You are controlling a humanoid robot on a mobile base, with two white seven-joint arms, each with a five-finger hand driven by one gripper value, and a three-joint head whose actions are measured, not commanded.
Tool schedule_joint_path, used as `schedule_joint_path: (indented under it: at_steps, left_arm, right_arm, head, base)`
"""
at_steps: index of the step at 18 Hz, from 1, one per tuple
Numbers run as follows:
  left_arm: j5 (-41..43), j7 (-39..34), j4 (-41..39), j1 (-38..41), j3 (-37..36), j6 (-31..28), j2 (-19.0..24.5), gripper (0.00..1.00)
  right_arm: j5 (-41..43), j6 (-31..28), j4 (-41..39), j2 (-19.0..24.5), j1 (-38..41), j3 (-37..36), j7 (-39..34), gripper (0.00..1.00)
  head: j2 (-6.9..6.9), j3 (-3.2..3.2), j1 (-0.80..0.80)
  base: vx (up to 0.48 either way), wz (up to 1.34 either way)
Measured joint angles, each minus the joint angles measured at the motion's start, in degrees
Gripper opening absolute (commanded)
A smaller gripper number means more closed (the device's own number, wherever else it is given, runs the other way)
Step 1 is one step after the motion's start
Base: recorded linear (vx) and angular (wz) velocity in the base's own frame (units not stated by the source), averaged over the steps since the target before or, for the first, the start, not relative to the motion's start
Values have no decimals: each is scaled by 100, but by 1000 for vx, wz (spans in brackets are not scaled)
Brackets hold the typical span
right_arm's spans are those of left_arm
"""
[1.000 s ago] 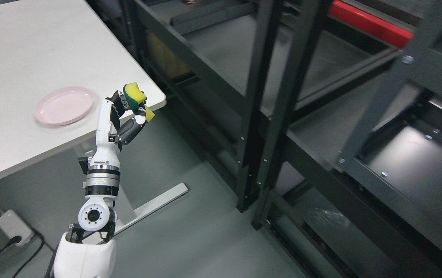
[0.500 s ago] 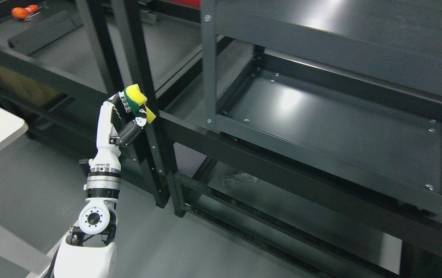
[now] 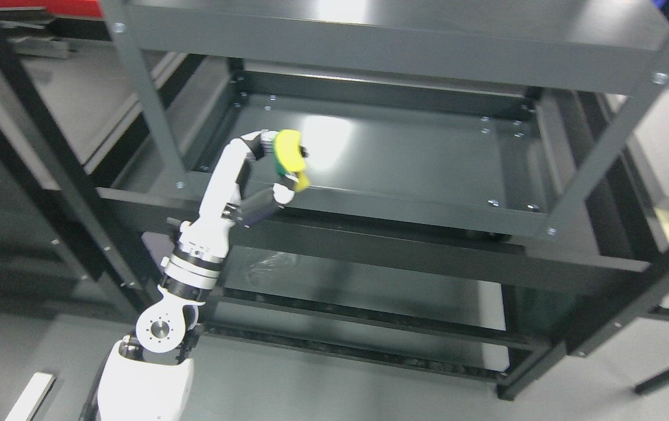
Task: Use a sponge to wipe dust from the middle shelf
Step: 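Extend the left hand into the middle shelf, pressing the sponge on it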
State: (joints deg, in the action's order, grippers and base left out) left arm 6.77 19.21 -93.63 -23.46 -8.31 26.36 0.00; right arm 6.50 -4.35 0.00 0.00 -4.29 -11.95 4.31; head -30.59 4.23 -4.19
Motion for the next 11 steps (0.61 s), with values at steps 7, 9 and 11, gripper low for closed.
schedule_joint_path:
  at_steps: [7, 9, 11]
  left_arm:
    - [1542, 740, -186, -1315, -872, 1644, -1, 0]
    - [2161, 971, -138, -2050, -995, 1779, 0, 0]
    - [2946, 1136, -4, -2915, -1122, 1842, 0, 0]
  right_arm:
    - [0, 0, 0, 0, -1, 0, 20, 100]
    - [0, 0, 0, 0, -2, 0, 13, 100]
    - [0, 0, 0, 0, -3, 0, 5, 100]
  head:
    - [1, 0, 0]
    - [1, 0, 0]
    - [1, 0, 0]
  base:
    - [-11, -275]
    - [9, -55]
    - [9, 11]
